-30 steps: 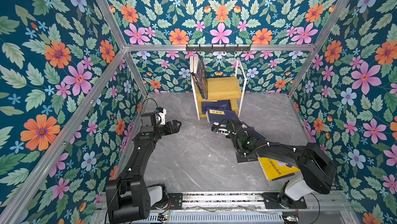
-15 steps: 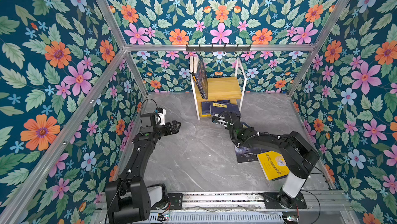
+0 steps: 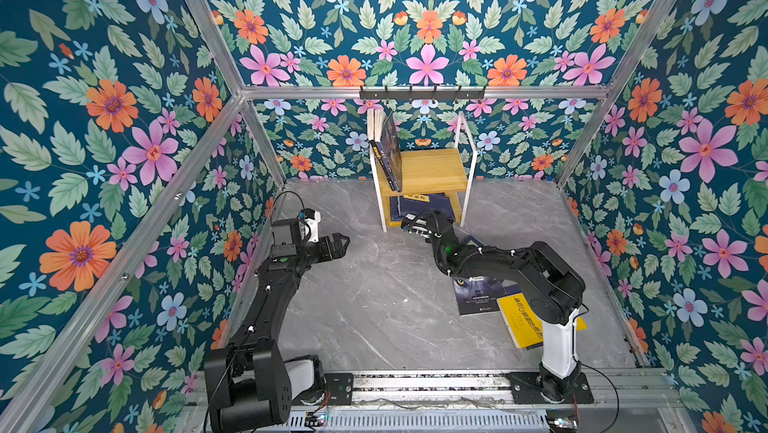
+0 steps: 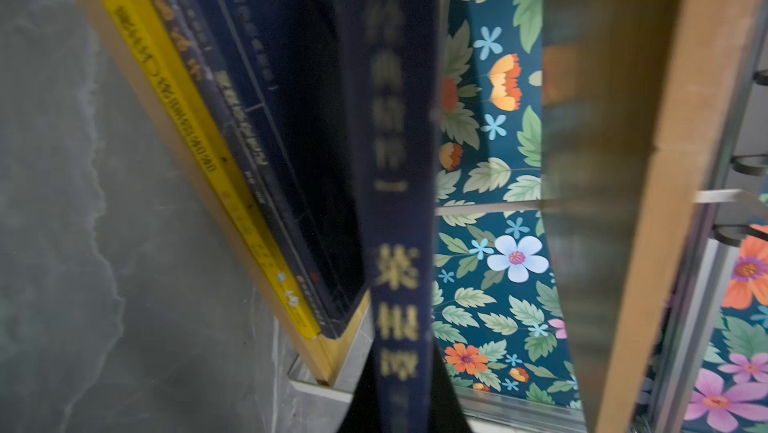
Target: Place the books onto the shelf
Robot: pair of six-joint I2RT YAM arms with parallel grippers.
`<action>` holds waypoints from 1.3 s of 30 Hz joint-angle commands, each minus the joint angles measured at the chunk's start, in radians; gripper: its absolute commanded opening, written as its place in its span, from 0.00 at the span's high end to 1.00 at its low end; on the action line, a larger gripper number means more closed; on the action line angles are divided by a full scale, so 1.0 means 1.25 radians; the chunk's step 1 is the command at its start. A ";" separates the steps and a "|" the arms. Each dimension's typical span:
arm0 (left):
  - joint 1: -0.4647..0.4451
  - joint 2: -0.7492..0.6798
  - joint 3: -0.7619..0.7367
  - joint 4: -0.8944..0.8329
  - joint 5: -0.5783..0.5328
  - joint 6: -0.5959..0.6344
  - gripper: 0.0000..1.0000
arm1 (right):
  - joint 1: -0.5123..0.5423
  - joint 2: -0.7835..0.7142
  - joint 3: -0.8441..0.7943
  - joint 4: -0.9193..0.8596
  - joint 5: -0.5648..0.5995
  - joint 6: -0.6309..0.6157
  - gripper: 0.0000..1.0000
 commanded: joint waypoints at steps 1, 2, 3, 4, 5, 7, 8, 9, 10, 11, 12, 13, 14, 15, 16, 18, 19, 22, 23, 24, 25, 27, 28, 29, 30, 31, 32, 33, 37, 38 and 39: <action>0.002 0.000 0.003 0.007 0.005 0.004 0.00 | 0.000 0.011 0.008 -0.029 -0.022 0.028 1.00; 0.001 0.002 0.007 0.005 0.003 0.004 0.00 | 0.001 0.011 0.006 -0.048 -0.028 0.033 1.00; 0.002 0.002 0.008 0.003 0.003 0.004 0.00 | 0.001 0.008 0.000 -0.067 -0.039 0.041 1.00; 0.002 0.001 0.006 0.005 0.005 0.003 0.00 | 0.002 0.006 -0.003 -0.084 -0.051 0.048 1.00; 0.001 0.000 0.002 0.008 0.008 0.003 0.00 | 0.000 0.006 -0.007 -0.100 -0.064 0.054 1.00; 0.002 0.004 0.000 0.011 0.012 0.003 0.00 | -0.001 0.011 -0.007 -0.114 -0.072 0.048 1.00; 0.002 0.006 0.003 0.012 0.011 0.003 0.00 | -0.001 0.013 -0.002 -0.125 -0.072 0.043 1.00; 0.002 0.009 0.006 0.010 0.009 0.001 0.00 | -0.002 0.012 0.001 -0.135 -0.074 0.042 1.00; 0.002 0.010 0.007 0.009 0.010 -0.001 0.00 | -0.002 0.012 0.004 -0.144 -0.080 0.046 1.00; 0.002 0.007 0.005 0.011 0.011 -0.001 0.00 | -0.002 0.012 0.009 -0.153 -0.088 0.048 1.00; 0.002 0.007 0.002 0.013 0.014 -0.001 0.00 | -0.004 0.015 0.016 -0.161 -0.092 0.046 1.00; 0.002 0.006 0.001 0.013 0.015 0.000 0.00 | -0.006 0.021 0.027 -0.167 -0.092 0.043 1.00; 0.002 0.007 0.002 0.013 0.014 0.000 0.00 | -0.008 0.027 0.040 -0.175 -0.091 0.039 1.00; 0.002 0.010 0.005 0.010 0.011 0.000 0.00 | -0.009 0.031 0.054 -0.186 -0.090 0.037 1.00; 0.001 0.011 0.009 0.008 0.010 -0.001 0.00 | -0.009 0.032 0.065 -0.195 -0.092 0.036 1.00; 0.001 0.011 0.010 0.007 0.011 -0.002 0.00 | -0.013 0.035 0.089 -0.219 -0.110 0.038 1.00; 0.002 0.009 0.007 0.008 0.012 -0.002 0.00 | -0.015 0.039 0.102 -0.228 -0.118 0.040 1.00; 0.002 0.010 0.006 0.010 0.010 0.000 0.00 | -0.024 0.055 0.152 -0.283 -0.132 0.043 1.00; 0.002 0.010 0.010 0.006 0.007 0.000 0.00 | -0.027 0.060 0.168 -0.306 -0.138 0.047 1.00; 0.002 0.010 0.011 0.006 0.008 0.000 0.00 | -0.030 0.062 0.178 -0.317 -0.147 0.049 1.00; 0.001 0.007 0.010 0.006 0.009 0.000 0.00 | -0.033 0.066 0.188 -0.328 -0.156 0.050 1.00; 0.002 0.007 0.006 0.007 0.011 0.004 0.00 | -0.041 0.078 0.211 -0.351 -0.160 0.049 1.00; 0.002 0.007 0.007 0.007 0.009 0.004 0.00 | -0.043 0.085 0.226 -0.363 -0.159 0.048 1.00; 0.002 0.008 0.009 0.005 0.006 0.004 0.00 | -0.047 0.090 0.238 -0.371 -0.156 0.046 1.00; 0.001 0.008 0.011 0.003 0.005 0.004 0.00 | -0.049 0.094 0.247 -0.375 -0.154 0.048 1.00; 0.002 0.007 0.012 0.003 0.007 0.004 0.00 | -0.051 0.093 0.253 -0.377 -0.157 0.048 1.00; 0.001 0.006 0.009 0.004 0.008 0.004 0.00 | -0.052 0.097 0.258 -0.375 -0.164 0.048 1.00; 0.002 0.004 0.006 0.005 0.009 0.004 0.00 | -0.053 0.100 0.264 -0.376 -0.166 0.048 1.00; 0.001 0.007 0.012 0.004 0.006 0.004 0.00 | -0.055 0.119 0.294 -0.386 -0.165 0.044 1.00; 0.001 0.005 0.010 0.003 0.007 0.004 0.00 | -0.055 0.121 0.297 -0.386 -0.171 0.044 1.00; 0.002 0.003 0.008 0.005 0.008 0.004 0.00 | -0.055 0.124 0.299 -0.385 -0.175 0.043 1.00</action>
